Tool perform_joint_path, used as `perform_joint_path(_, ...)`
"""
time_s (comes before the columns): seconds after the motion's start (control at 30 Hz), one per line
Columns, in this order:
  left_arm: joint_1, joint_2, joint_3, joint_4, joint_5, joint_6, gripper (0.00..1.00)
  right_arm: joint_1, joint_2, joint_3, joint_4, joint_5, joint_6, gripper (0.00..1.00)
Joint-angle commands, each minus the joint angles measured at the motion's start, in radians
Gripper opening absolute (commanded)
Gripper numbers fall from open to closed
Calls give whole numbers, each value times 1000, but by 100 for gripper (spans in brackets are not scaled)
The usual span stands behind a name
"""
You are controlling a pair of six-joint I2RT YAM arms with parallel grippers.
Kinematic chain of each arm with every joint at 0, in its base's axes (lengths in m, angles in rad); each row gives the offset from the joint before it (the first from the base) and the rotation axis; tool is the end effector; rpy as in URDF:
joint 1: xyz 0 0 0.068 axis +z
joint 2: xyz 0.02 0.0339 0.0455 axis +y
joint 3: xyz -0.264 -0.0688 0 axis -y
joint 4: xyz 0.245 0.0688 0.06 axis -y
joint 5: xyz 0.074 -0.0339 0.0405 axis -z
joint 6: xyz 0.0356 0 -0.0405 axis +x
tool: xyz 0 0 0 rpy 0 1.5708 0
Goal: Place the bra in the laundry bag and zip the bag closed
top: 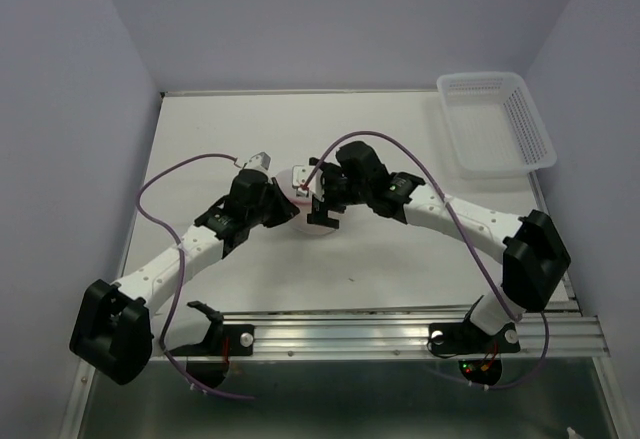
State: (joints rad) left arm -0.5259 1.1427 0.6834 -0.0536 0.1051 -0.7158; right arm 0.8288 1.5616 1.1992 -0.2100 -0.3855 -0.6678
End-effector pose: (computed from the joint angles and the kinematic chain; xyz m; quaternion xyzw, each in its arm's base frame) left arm 0.2160 -0.1297 0.2452 -0.0554 0.8608 -0.3300 0.3835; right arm 0.2320 0.2728 0.2888 -0.6535 0.5691 0.2054 0.4548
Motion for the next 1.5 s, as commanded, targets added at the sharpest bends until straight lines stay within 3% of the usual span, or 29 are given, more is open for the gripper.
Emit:
perform_joint_path(0.0,-6,-43,28,3,16,13,0,15,54,125,-32,-12,-90,93)
perform_joint_path(0.07,-8,-43,33,3,34,18,0,15,92,157,-46,-36,-114,78)
perform_joint_path(0.13,-8,-44,33,3,53,21,0,15,110,168,-57,-32,-144,70)
perform_joint_path(0.6,-9,-44,45,-31,134,44,0,24,152,181,-154,-33,-216,67)
perform_joint_path(0.63,-9,-44,45,-31,136,47,0,24,159,184,-155,-33,-216,60)
perform_joint_path(0.7,-8,-46,45,-26,143,49,0,24,183,195,-154,-27,-222,58)
perform_joint_path(0.83,-9,-41,39,-22,176,64,0,24,209,215,-149,-15,-231,23)
perform_joint_path(1.0,-9,-32,38,-78,159,85,0,24,184,189,-126,-15,-288,5)
perform_joint_path(1.3,7,-6,22,-126,71,32,0,15,103,59,-85,74,-427,3)
perform_joint_path(1.47,75,22,-1,-149,44,0,0,-74,57,13,-75,-27,-449,3)
